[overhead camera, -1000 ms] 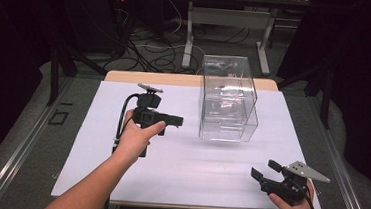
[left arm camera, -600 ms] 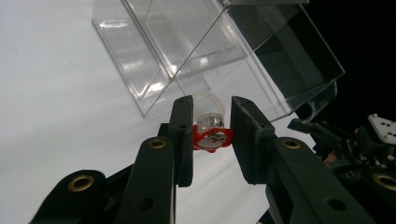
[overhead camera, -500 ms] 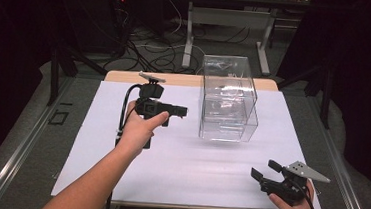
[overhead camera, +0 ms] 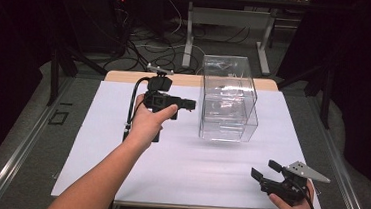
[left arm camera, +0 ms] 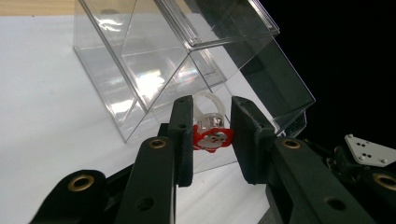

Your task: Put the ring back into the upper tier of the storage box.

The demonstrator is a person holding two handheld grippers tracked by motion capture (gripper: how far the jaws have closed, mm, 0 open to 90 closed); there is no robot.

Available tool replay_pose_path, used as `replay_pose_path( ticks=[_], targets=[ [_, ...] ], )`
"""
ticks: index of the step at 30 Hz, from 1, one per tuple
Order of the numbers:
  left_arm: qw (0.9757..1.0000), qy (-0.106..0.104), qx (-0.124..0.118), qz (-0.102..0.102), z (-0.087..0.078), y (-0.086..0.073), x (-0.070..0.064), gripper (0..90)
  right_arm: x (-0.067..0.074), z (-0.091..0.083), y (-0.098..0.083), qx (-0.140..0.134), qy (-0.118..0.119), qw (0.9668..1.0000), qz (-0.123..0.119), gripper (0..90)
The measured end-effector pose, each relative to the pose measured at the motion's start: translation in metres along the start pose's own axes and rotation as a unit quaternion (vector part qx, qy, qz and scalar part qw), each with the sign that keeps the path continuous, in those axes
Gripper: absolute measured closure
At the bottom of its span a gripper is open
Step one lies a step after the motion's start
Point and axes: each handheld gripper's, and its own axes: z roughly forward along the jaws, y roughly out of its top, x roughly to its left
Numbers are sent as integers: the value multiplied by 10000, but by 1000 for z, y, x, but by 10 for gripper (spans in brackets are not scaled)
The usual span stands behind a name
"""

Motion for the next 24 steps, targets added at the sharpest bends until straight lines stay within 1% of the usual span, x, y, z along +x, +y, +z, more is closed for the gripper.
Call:
replay_pose_path(
  ticks=[1,2,5,6,7,9,12,14,17,18,19,24],
  targets=[
    [10000,18,-9,21,0,1,0,711,0,0,0,5,-23,10000,-54,198],
    [10000,2,-24,-26,1,1,-1,711,0,0,0,-1,-4,10000,-34,198],
    [10000,-25,-26,-23,2,2,-2,711,-1,0,0,0,-20,10000,-62,198],
    [10000,1,-1,-22,3,3,-3,711,-1,0,0,-1,-18,10000,-59,198],
    [10000,-20,-16,-7,3,4,-4,711,0,0,0,8,-11,10000,-24,198],
    [10000,8,-36,-29,5,5,-6,711,0,0,0,19,-11,10000,-34,198],
    [10000,-25,-19,11,6,8,-9,711,0,0,0,16,-8,10000,-37,198],
    [10000,-29,-59,3,8,9,-11,710,1,0,0,16,16,10000,-6,197],
    [9999,-124,-40,34,10,11,-14,711,0,0,0,-2,-15,10000,21,198],
    [9999,-122,-72,23,11,12,-16,711,0,-1,0,17,-14,10000,34,198],
    [9999,-144,-61,57,12,13,-18,711,0,-1,0,17,-14,10000,34,198],
    [9997,-223,-47,79,19,16,-26,711,1,0,0,-3,-1,10000,30,198]
  ],
)
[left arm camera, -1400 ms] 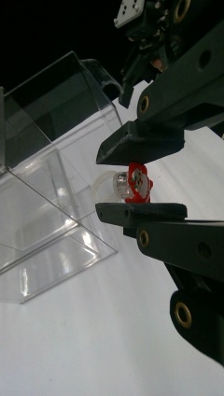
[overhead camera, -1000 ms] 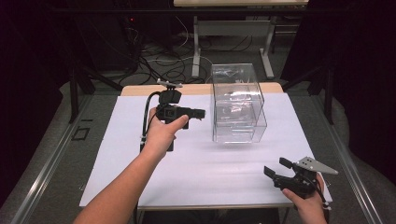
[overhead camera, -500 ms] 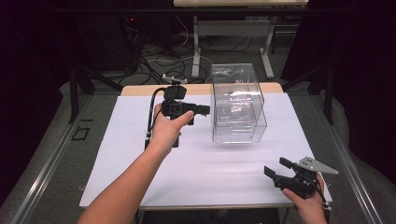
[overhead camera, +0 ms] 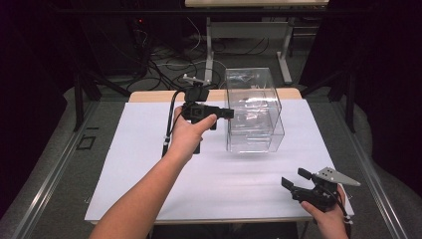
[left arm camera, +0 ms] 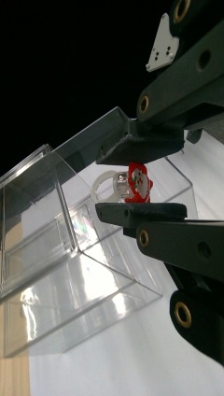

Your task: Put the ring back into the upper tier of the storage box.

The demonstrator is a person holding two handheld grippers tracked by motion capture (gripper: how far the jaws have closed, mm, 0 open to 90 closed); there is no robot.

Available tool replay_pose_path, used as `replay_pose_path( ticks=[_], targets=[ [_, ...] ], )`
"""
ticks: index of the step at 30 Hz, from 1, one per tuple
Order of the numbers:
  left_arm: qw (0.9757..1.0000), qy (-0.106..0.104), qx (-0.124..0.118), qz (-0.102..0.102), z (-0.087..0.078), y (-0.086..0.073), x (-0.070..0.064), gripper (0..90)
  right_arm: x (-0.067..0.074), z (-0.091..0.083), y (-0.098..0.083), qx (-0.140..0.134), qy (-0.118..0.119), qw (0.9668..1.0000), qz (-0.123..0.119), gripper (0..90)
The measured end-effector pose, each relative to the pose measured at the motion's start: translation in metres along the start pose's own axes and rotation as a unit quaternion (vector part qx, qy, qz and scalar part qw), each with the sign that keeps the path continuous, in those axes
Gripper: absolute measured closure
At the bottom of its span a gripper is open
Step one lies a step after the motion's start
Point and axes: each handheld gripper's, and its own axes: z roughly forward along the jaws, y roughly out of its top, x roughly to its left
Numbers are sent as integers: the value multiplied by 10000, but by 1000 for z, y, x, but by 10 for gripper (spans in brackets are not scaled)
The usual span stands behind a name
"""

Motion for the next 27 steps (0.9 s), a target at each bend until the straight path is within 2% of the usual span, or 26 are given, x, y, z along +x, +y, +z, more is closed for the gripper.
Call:
replay_pose_path(
  ticks=[3,7,11,14,16,17,27],
  targets=[
    [10000,-52,44,8,6,0,-4,711,0,-1,0,50,-2,10000,-33,198],
    [9999,-78,99,13,14,1,-9,711,0,-1,0,-17,5,10000,17,197],
    [9999,-105,71,2,22,1,-13,711,0,-1,0,-22,30,10000,22,198],
    [9998,-96,154,26,25,2,-15,711,0,-1,0,-1,28,10000,34,198],
    [9999,-76,117,10,29,2,-15,711,0,-1,1,27,7,10000,34,197],
    [9999,-69,122,7,30,3,-16,710,1,-1,0,25,30,9999,115,198],
    [9998,-80,186,12,43,4,-17,709,-2,-1,0,29,19,10000,0,198]
  ],
)
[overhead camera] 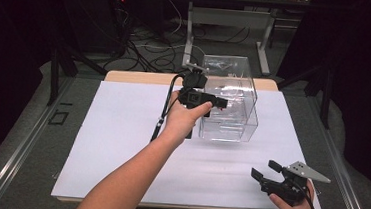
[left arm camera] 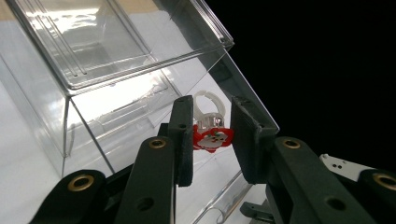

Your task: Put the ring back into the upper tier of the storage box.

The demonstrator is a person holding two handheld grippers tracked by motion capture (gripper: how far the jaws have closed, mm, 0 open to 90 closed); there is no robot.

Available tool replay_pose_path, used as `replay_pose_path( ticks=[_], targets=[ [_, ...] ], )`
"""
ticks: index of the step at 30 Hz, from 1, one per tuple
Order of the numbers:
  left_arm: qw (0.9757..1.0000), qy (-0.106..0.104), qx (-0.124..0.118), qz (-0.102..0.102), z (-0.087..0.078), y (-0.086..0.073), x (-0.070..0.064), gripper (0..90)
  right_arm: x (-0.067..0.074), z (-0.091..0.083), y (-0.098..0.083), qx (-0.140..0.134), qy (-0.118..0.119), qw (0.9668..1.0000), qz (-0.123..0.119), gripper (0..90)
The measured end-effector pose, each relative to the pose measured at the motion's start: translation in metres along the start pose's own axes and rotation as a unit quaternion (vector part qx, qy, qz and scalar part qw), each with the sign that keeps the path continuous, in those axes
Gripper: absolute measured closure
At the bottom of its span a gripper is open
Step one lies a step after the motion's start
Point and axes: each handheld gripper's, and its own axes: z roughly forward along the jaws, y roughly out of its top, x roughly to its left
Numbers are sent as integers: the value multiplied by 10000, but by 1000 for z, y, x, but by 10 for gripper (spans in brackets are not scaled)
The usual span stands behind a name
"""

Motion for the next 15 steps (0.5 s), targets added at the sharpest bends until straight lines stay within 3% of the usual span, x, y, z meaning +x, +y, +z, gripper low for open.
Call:
replay_pose_path(
  ticks=[15],
  targets=[
    [9997,187,143,0,17,1,-3,705,1,1,-1,-3,35,10000,78,197]
  ],
)
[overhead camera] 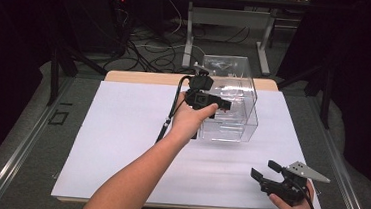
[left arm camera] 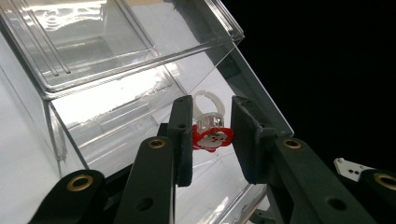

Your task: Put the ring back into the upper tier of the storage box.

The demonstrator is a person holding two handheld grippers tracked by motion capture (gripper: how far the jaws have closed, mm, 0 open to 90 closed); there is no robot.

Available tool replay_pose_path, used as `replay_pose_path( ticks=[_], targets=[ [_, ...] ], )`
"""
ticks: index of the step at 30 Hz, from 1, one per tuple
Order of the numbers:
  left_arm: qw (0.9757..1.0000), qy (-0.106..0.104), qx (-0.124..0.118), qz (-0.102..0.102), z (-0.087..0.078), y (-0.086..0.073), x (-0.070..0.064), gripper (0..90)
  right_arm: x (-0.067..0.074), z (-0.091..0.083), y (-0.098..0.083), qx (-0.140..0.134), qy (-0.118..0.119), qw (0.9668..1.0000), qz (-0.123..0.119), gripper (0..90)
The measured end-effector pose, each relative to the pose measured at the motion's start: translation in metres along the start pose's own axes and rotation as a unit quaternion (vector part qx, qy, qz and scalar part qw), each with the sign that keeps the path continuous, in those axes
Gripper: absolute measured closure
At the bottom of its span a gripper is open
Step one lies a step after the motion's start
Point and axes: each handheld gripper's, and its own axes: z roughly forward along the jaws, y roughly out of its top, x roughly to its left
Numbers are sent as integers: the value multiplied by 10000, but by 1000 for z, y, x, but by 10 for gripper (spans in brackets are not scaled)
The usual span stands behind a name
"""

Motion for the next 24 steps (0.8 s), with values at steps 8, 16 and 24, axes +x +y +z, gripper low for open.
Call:
replay_pose_path(
  ticks=[8,16,24],
  targets=[
    [10000,-34,7,20,2,1,-1,692,-1,0,0,37,-4,10000,2,197],
    [10000,-46,-38,29,-1,0,-3,637,-4,0,-1,29,-25,10000,-18,197],
    [9999,-98,-111,61,-5,-1,-3,557,-4,1,-1,2,-41,10000,39,197]
  ],
)
